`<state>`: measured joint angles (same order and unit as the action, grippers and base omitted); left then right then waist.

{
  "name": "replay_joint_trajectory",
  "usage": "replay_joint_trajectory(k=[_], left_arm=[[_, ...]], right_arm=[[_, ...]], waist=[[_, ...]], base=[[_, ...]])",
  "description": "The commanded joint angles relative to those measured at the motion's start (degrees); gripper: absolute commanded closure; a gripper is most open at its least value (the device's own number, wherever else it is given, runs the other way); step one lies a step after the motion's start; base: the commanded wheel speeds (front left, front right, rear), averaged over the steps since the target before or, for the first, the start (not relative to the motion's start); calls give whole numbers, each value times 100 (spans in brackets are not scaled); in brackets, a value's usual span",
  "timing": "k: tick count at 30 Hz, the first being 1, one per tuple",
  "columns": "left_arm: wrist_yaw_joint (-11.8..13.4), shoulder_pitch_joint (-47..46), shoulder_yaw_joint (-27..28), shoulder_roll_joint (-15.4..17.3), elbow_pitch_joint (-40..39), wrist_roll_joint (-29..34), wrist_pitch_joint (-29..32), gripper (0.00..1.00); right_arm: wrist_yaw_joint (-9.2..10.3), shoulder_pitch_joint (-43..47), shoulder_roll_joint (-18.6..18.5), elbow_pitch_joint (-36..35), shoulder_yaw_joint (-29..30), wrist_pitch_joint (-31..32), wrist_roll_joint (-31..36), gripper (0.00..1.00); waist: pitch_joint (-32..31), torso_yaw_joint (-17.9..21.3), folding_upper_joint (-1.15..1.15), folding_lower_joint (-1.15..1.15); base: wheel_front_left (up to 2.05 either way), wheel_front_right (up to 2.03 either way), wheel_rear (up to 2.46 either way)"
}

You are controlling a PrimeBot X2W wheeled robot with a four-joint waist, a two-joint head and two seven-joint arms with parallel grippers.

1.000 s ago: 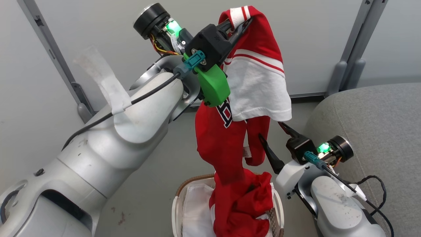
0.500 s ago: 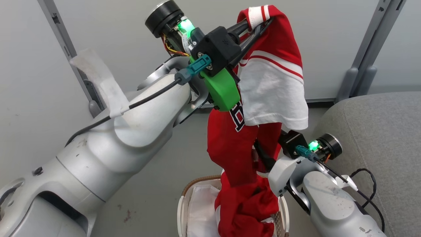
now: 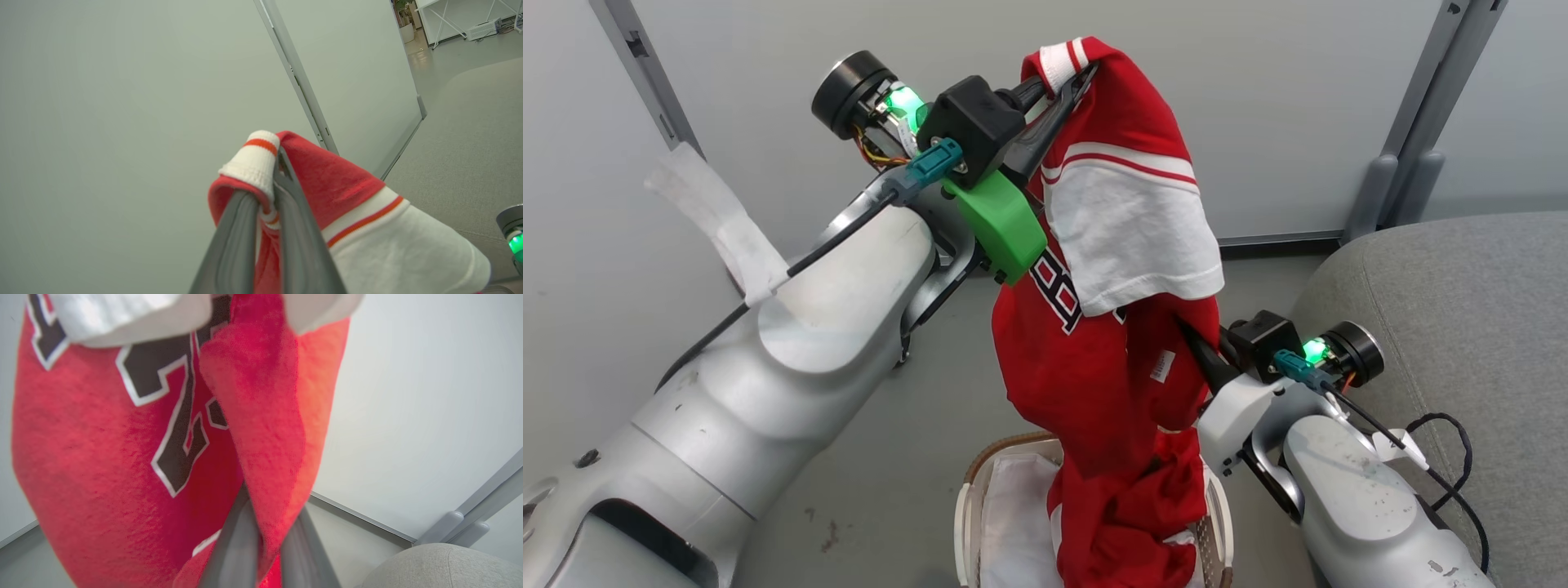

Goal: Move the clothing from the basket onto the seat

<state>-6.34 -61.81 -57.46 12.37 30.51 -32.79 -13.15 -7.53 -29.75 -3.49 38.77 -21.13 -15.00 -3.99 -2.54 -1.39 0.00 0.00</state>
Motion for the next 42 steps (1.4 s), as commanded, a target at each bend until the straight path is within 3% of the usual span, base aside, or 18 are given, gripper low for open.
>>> replay_joint_trajectory(k=[1, 8, 9, 11, 13, 18, 29, 42], left_arm=[[44, 112, 37, 37, 49, -78, -45, 100], [89, 533, 62, -32, 239, -215, -118, 100], [100, 602, 87, -42, 259, -245, -138, 93], [127, 777, 116, -60, 288, -287, -169, 64], [176, 1004, 193, -81, 303, -331, -191, 0], [273, 1612, 515, -165, 201, -389, -211, 0], [126, 3108, 1281, -511, -56, -60, -209, 0], [-18, 3852, 1943, -657, 184, 487, -210, 0]], right_arm=[[8, 89, -42, -58, 29, -28, 23, 100], [7, 101, -49, -256, 186, -28, 64, 100], [8, 100, -48, -285, 216, -28, 68, 100], [8, 93, -44, -359, 292, -28, 92, 100], [8, 74, -40, -445, 396, -28, 113, 100], [8, 40, -27, -637, 673, -28, 173, 100], [7, 103, 15, -996, 1215, -28, 365, 100], [8, 106, 2, -1368, 1826, -28, 559, 100]], waist=[[21, 22, 0, 0], [62, 41, 0, 0], [68, 41, 0, 0], [83, 41, 0, 0], [107, 40, 0, 0], [160, 37, 0, 0], [233, 163, 0, 0], [283, 333, 0, 0]], base=[[0, 0, 0], [0, 0, 0], [0, 0, 0], [0, 0, 0], [0, 0, 0], [0, 0, 0], [0, 0, 0], [0, 0, 0]])
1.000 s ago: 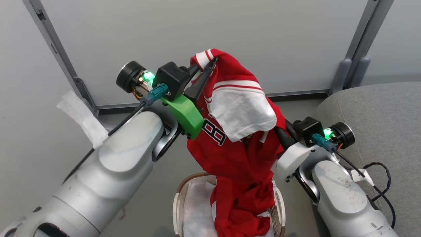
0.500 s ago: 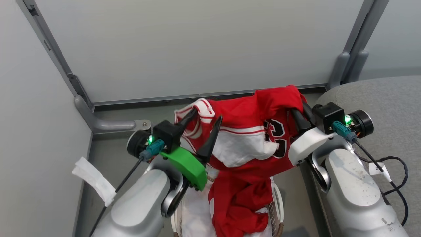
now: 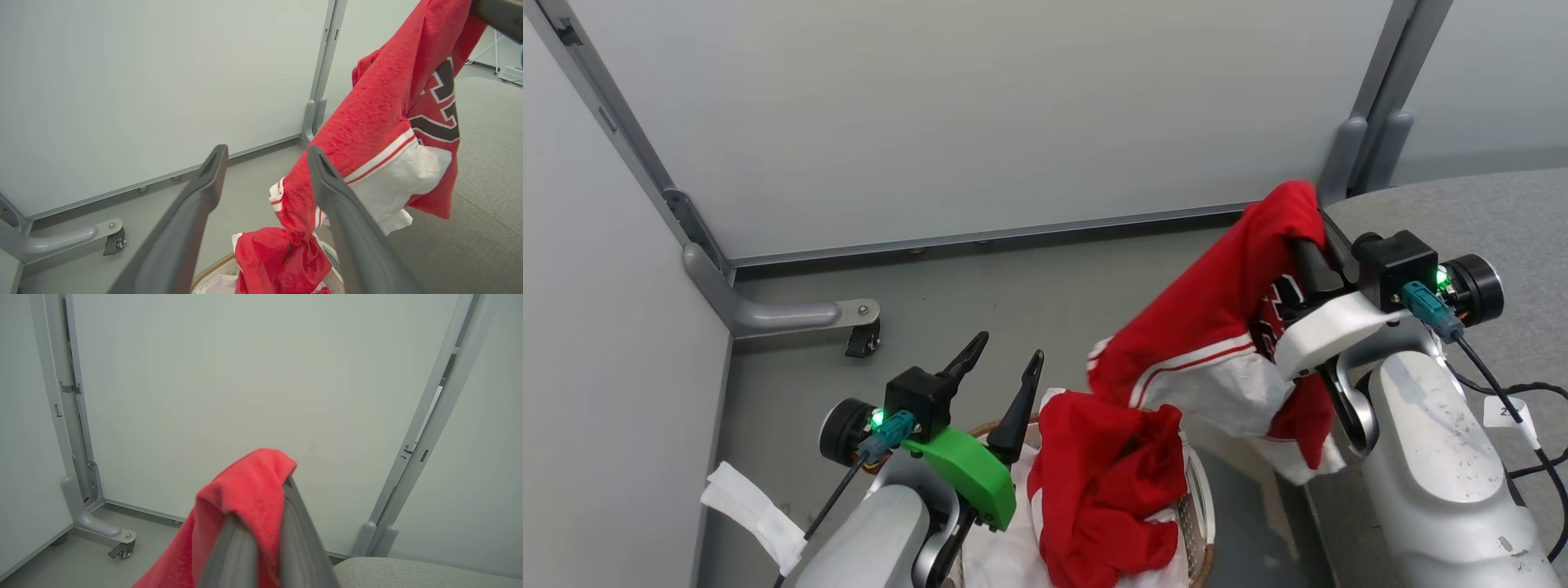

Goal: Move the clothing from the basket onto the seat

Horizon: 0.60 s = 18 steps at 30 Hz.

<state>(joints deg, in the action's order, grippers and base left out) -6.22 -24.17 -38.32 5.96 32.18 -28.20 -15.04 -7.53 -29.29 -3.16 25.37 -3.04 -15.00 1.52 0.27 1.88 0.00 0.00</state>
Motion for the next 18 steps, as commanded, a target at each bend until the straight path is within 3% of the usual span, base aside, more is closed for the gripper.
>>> replay_joint_trajectory(k=[1, 11, 18], left_arm=[[-33, 114, 69, -35, 21, 76, -21, 0], [-101, 339, 386, -152, -146, 478, -14, 0], [-129, 547, 579, -230, -333, 628, -14, 0]], right_arm=[[8, 72, -37, -45, 28, -28, 17, 100], [7, 137, -48, -82, 182, -28, 67, 100], [8, -31, -25, -119, 167, -28, 35, 100]], waist=[[3, 15, 0, 0], [32, 218, 0, 0], [95, 676, 0, 0]], base=[[0, 0, 0], [0, 0, 0], [0, 0, 0]])
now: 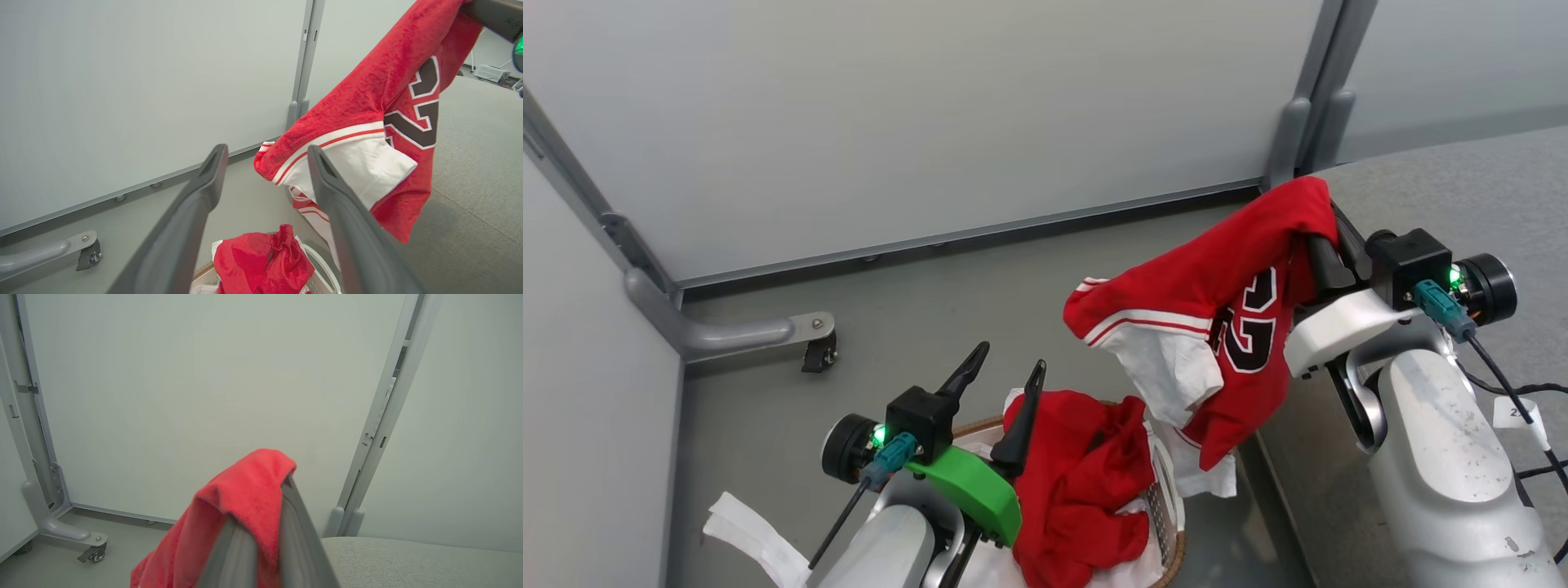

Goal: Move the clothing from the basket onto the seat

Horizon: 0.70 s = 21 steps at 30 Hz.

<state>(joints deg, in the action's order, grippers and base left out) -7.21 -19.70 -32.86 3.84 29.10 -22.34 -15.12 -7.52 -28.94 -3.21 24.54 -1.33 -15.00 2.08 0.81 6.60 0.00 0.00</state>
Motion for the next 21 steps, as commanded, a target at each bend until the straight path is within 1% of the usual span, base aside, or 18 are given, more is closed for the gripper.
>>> replay_joint_trajectory(k=[1, 8, 12, 17, 21], left_arm=[[-27, 135, 55, -23, -49, 45, -5, 0], [-34, 280, 109, -61, -191, 199, -5, 0], [-32, 250, 39, -77, -239, 180, -5, 0], [-33, 159, -94, -80, -310, 122, -5, 0], [-33, 74, -187, -81, -354, 130, -5, 0]], right_arm=[[7, -91, -16, -47, -14, -28, -18, 100], [7, -215, -105, -146, -5, -28, 29, 100], [7, -242, -178, -186, 61, -28, 28, 100], [7, -225, -218, -189, 178, -28, 33, 100], [7, -230, -261, -184, 247, -28, 31, 100]], waist=[[54, 291, 0, 0], [199, 953, 0, 0], [308, 1288, 0, 0], [415, 1592, 0, 0], [479, 1712, 0, 0]], base=[[0, 0, 0], [0, 0, 0], [0, 0, 0], [0, 0, 0], [0, 0, 0]])
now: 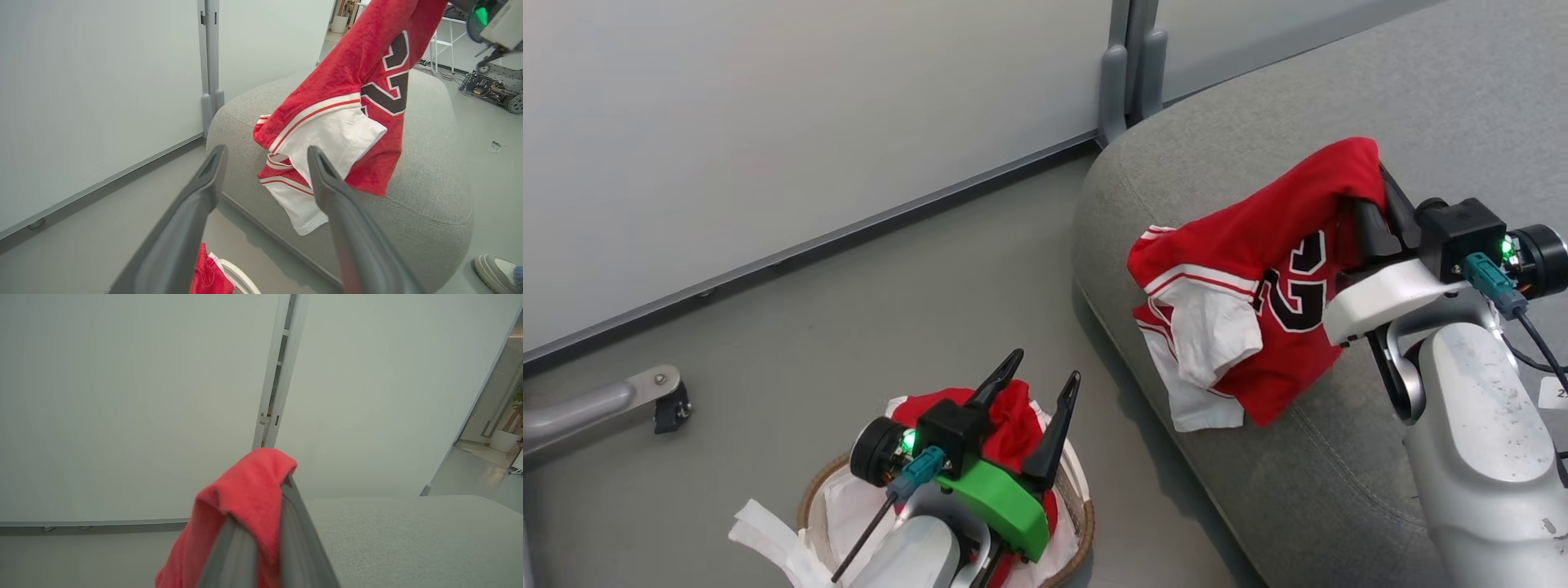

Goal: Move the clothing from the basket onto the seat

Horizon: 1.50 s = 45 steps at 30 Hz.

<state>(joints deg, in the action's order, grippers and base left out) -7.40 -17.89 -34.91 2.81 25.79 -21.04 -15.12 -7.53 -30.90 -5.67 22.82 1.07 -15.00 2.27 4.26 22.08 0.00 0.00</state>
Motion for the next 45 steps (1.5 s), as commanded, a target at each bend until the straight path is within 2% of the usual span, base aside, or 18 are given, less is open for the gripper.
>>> replay_joint_trajectory(k=[1, 6, 11, 20, 28, 34, 39, 45], left_arm=[[-15, -113, 4, 23, -34, 4, -5, 0], [-14, -135, -70, 21, -69, 7, -5, 0], [-14, -332, -107, 82, -98, 59, -5, 0], [-15, -949, -251, 325, -213, 204, -5, 0], [-15, -1450, -345, 551, -393, 312, -5, 0], [-15, -1630, -324, 708, -505, 406, -5, 0], [-15, -1628, -262, 821, -603, 435, -5, 0], [-15, -1563, -231, 876, -638, 501, -5, 0]], right_arm=[[8, -44, -36, -3, 22, -28, 32, 100], [8, -228, -90, 54, 133, -28, 31, 100], [8, -712, -307, 142, 190, -28, 82, 100], [8, -2258, -1050, 472, 719, -28, -138, 100], [8, -3481, -1715, 858, 1212, -28, -6, 100], [8, -3636, -1780, 1122, 1503, -28, 133, 100], [8, -3174, -1649, 1316, 1729, -28, 324, 100], [8, -2608, -1284, 1541, 2166, -28, 509, 100]], waist=[[147, 180, 0, 0], [246, 183, 0, 0], [614, 3, 0, 0], [1689, -464, 0, 0], [2658, -822, 0, 0], [3170, -985, 0, 0], [3469, -1020, 0, 0], [3656, -963, 0, 0]], base=[[0, 0, 0], [0, 0, 0], [0, 0, 0], [0, 0, 0], [0, 0, 0], [0, 0, 0], [0, 0, 0], [0, 0, 0]])
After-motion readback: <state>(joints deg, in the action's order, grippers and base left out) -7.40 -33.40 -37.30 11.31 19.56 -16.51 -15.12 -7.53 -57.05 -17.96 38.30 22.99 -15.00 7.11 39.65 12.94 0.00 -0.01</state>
